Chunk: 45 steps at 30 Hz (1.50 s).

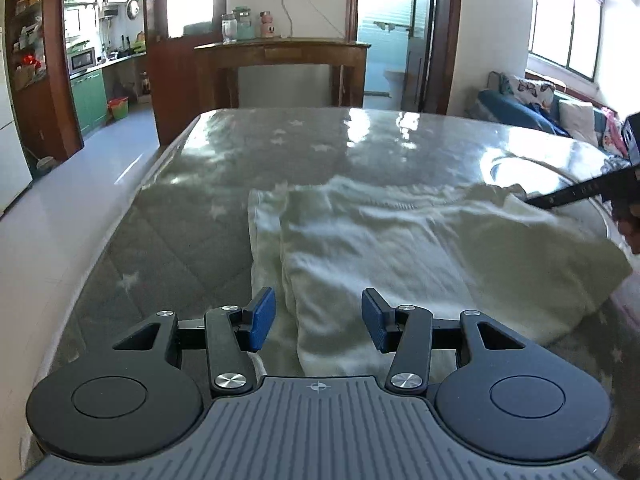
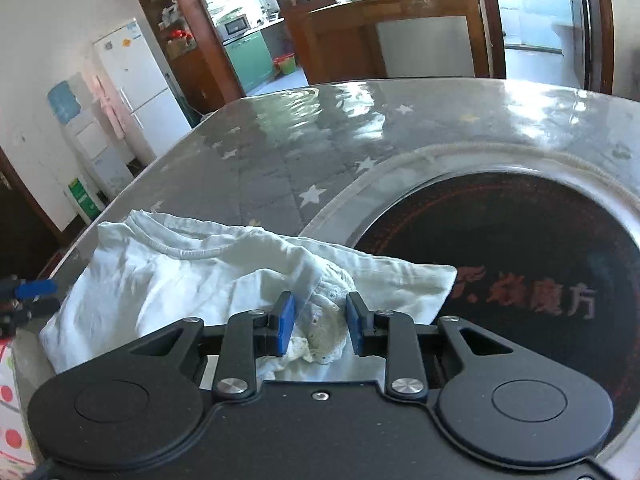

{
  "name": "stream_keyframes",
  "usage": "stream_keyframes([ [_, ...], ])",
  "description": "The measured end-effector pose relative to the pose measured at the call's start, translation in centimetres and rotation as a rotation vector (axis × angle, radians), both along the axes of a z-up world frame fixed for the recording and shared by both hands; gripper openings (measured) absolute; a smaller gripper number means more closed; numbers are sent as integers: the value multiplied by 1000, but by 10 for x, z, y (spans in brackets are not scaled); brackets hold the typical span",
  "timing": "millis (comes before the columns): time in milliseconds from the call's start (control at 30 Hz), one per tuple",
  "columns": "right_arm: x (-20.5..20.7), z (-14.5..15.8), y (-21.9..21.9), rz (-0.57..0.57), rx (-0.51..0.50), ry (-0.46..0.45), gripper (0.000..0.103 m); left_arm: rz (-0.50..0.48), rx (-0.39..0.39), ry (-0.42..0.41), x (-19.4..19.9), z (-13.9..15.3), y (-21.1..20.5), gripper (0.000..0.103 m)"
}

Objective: Fold clothes

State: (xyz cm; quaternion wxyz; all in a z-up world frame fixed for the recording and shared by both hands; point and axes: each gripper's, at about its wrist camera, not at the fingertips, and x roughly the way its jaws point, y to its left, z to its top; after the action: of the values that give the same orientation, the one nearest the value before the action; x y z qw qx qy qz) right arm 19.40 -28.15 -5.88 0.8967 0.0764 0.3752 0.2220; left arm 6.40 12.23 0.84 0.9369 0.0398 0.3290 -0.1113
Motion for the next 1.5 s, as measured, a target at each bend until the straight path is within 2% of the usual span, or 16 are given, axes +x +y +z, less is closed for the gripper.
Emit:
stream_keyframes([
  [33,-1,2,2,8,-10,-9,17,1,6,7,0,-2,-1,49],
  [100,-7,9,10,19,-75,-54,11,2,21,23,2,-8,-1,32],
  [133,-9,14,12,19,-115,-85,10,1,32,31,3,-12,-2,29],
  [233,-10,21,10,-7,-155,-120,10,2,41,19,0,-15,-2,30],
  [333,-1,13,2,-53,-173,-79,17,9,50,16,-1,-16,-2,34],
  [367,1,10,-1,-70,-177,-65,24,12,56,18,-1,-16,-2,34],
  [533,-17,25,-13,-122,-131,-127,25,26,59,-31,-2,4,-1,34],
  [733,-68,43,20,58,-67,-246,25,-71,-42,-62,29,19,-23,34],
  [867,-79,29,39,122,-92,-236,25,-94,-46,-20,67,6,-36,34],
  [1000,-78,12,32,106,-104,-194,24,-25,-60,19,101,-8,-28,33],
  [1033,-78,7,26,93,-85,-180,24,-4,-76,29,107,-12,-23,31],
  [1067,-77,4,21,83,-64,-169,24,19,-90,36,113,-15,-19,21],
  [1100,-78,2,20,83,-53,-165,24,41,-105,42,118,-18,-15,17],
  [1233,-86,6,21,88,-71,-181,24,62,-134,38,118,-12,-10,19],
  [1367,-101,19,23,91,-72,-211,26,48,-81,-39,90,5,-16,40],
  [1500,-119,16,30,114,-105,-230,29,2,-93,-91,48,17,-19,45],
])
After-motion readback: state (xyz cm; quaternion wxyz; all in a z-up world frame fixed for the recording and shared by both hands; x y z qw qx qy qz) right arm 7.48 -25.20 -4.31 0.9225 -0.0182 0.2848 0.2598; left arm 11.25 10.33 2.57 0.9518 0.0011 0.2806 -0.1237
